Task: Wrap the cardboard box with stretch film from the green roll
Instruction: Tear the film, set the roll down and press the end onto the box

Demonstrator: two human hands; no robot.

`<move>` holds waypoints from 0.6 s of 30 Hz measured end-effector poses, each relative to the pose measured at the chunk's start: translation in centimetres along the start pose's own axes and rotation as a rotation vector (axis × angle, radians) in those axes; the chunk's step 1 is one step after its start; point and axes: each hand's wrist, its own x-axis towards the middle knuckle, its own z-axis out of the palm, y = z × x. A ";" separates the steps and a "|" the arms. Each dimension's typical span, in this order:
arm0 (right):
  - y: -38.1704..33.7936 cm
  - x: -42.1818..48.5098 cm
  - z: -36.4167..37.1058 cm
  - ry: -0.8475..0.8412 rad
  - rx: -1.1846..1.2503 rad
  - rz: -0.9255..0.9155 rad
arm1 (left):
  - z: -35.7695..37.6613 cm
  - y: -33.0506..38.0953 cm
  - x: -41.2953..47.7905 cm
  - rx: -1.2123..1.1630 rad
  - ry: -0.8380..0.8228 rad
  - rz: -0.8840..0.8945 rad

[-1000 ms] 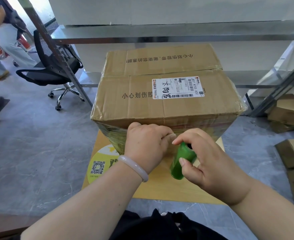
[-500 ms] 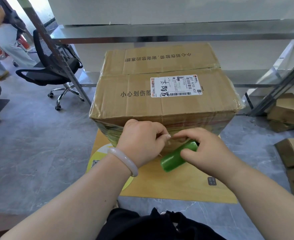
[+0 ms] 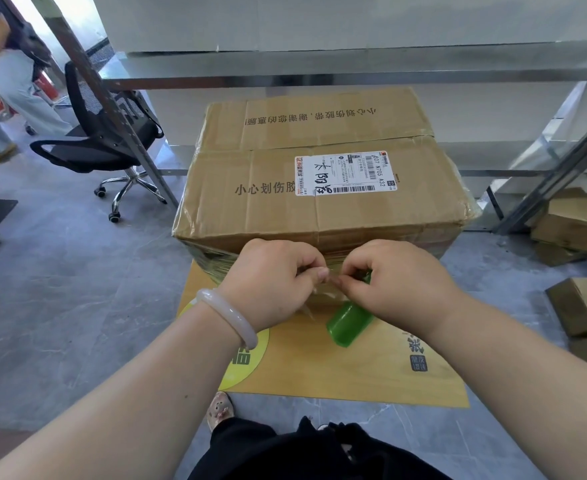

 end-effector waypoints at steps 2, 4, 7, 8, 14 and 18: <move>-0.2 -0.1 -0.1 0.023 -0.024 -0.011 | 0.2 0.1 0.0 -0.020 0.001 -0.002; -0.1 0.0 -0.1 0.027 -0.074 0.011 | 0.3 0.0 0.0 -0.056 0.008 -0.009; 0.7 -0.1 -0.3 0.008 -0.136 0.125 | -0.2 -0.5 0.0 -0.220 0.002 -0.056; 0.7 -0.2 -0.4 0.012 -0.114 0.138 | -0.4 -0.7 0.0 -0.227 -0.002 -0.066; 0.5 -0.2 -0.8 -0.072 -0.069 -0.005 | -0.2 -0.6 0.3 -0.043 -0.058 -0.021; 0.4 -0.5 -0.8 -0.187 -0.119 -0.102 | -0.3 -1.1 -0.1 0.138 -0.133 0.116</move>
